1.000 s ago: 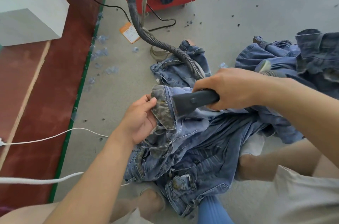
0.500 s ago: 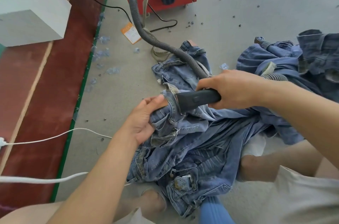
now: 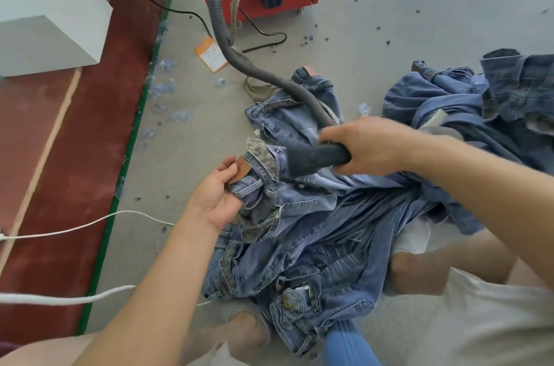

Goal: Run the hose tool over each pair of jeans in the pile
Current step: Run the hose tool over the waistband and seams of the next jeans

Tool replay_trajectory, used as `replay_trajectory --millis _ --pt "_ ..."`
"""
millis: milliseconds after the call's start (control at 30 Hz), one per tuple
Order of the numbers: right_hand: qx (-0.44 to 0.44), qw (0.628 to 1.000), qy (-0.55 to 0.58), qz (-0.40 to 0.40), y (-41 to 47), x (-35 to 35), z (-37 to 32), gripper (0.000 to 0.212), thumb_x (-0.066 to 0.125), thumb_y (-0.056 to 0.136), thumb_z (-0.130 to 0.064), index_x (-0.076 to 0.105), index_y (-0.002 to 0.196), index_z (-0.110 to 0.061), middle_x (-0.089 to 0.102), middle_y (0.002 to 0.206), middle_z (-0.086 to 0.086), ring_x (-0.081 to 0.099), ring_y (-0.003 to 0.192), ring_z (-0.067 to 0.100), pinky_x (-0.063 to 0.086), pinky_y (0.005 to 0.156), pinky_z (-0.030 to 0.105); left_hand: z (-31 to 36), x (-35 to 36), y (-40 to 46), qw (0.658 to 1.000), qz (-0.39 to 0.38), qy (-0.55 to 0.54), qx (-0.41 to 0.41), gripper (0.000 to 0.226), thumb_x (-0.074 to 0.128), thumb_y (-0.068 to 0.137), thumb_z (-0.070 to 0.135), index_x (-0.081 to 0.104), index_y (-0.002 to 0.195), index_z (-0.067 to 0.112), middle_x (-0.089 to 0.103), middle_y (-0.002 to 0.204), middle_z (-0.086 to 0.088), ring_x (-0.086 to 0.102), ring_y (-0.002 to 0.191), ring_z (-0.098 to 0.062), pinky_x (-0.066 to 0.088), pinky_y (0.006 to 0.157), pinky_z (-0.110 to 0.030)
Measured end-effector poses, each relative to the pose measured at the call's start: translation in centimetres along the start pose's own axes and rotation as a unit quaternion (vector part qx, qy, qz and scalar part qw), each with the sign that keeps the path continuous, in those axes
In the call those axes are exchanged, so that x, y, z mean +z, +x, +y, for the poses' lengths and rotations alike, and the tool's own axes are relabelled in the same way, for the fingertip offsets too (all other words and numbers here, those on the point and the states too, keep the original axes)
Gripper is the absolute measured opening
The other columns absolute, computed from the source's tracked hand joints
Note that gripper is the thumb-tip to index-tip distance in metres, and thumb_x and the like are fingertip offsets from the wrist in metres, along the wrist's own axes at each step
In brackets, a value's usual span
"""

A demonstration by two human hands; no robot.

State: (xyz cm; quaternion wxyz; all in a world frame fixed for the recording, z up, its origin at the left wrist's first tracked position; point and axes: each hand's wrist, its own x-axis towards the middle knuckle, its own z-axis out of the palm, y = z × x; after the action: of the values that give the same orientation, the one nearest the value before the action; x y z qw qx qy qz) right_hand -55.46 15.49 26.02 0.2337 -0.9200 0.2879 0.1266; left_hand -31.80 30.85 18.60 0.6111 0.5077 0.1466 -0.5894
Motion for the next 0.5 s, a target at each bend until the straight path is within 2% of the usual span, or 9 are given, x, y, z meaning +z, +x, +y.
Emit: replay_trajectory --millis 67,133,233,367,500 --pt "-0.039 0.998 0.042 -0.005 0.3 1.0 -1.7 0.034 0.074 0.087 -0.037 0.060 0.118 -0.038 0.067 0.086 -0.014 0.061 0.077 0.012 0.052 0.072 0.032 -0.3 0.1 0.1 1.000 0.002 0.004 -0.002 0.024 0.037 0.106 -0.004 0.055 0.105 0.012 0.071 0.095 -0.019 0.074 0.078 -0.029 0.064 0.058 -0.042" --pt "-0.066 0.990 0.123 0.035 0.7 0.9 -2.7 0.035 0.076 0.086 -0.036 0.063 0.118 -0.036 0.068 0.087 -0.016 0.061 0.075 0.002 0.049 0.069 0.021 -0.4 0.0 0.2 1.000 0.009 0.011 -0.003 0.025 0.036 0.107 -0.003 0.055 0.112 0.012 0.072 0.094 -0.018 0.074 0.077 -0.027 0.065 0.060 -0.040" --pt "-0.042 0.982 0.151 0.108 1.2 -1.1 -1.1 0.034 0.076 0.083 -0.036 0.064 0.115 -0.034 0.068 0.089 -0.016 0.063 0.080 0.000 0.049 0.067 0.016 -0.3 -0.3 0.3 1.000 0.012 -0.002 -0.009 0.024 0.036 0.107 -0.003 0.053 0.112 0.012 0.073 0.091 -0.019 0.075 0.075 -0.029 0.064 0.061 -0.043" --pt "0.040 0.994 0.057 0.080 0.3 -2.7 2.9 0.026 0.079 0.083 -0.028 0.061 0.101 -0.033 0.062 0.078 -0.016 0.062 0.079 0.020 0.041 0.062 0.023 0.3 -0.5 0.4 0.999 0.005 -0.030 -0.008 0.023 0.035 0.107 -0.003 0.053 0.105 0.011 0.074 0.087 -0.020 0.076 0.068 -0.030 0.063 0.060 -0.047" --pt "0.008 0.999 0.039 0.012 0.5 -0.5 1.0 0.031 0.076 0.083 -0.031 0.062 0.110 -0.037 0.067 0.082 -0.012 0.063 0.078 0.017 0.052 0.071 0.036 0.1 0.1 0.4 0.999 -0.001 -0.040 -0.015 0.023 0.037 0.106 -0.004 0.054 0.113 0.010 0.076 0.086 -0.022 0.077 0.069 -0.032 0.064 0.058 -0.047"
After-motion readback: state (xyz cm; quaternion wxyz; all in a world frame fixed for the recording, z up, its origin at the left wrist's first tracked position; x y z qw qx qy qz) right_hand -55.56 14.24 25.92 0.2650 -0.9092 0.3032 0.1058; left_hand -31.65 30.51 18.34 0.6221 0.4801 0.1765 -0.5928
